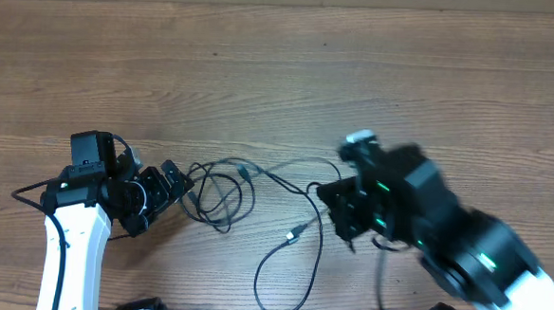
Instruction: Untangle cables
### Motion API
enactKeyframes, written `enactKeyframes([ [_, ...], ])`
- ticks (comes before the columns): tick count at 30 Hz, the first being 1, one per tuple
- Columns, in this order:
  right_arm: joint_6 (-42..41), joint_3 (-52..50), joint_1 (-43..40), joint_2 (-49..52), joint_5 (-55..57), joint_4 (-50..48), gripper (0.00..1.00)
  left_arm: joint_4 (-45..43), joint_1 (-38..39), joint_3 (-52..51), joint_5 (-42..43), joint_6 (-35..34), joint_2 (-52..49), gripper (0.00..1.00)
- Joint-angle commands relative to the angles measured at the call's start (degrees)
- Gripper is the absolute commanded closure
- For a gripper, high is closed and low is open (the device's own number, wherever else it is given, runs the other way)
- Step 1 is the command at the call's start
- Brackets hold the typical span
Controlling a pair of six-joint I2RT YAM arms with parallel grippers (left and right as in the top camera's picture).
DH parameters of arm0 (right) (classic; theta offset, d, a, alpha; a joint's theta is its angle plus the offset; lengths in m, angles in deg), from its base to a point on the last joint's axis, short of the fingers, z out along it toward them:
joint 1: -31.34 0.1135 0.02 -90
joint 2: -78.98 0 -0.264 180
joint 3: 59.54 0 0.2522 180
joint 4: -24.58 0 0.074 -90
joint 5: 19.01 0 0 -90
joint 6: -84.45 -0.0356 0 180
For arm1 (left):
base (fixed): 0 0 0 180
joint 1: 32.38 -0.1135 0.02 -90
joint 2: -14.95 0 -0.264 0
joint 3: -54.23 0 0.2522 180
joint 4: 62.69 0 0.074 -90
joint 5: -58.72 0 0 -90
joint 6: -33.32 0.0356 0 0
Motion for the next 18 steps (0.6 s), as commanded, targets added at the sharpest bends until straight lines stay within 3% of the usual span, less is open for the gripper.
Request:
enactKeyframes([
  [1, 0.4, 1.6, -0.1, -9.6, 0.8, -2.8, 0.96, 0.0, 0.4, 0.6, -0.4, -0.5, 0.9, 0.00],
  [6, 0.4, 1.6, -0.1, -13.5, 0.7, -2.0, 0.96, 0.0, 0.4, 0.6, -0.4, -0.5, 0.9, 0.00],
  [18, 0.4, 1.6, -0.1, -10.9, 1.2, -1.5, 0.96, -1.6, 0.4, 0.6, -0.1, -1.3, 0.9, 0.00],
])
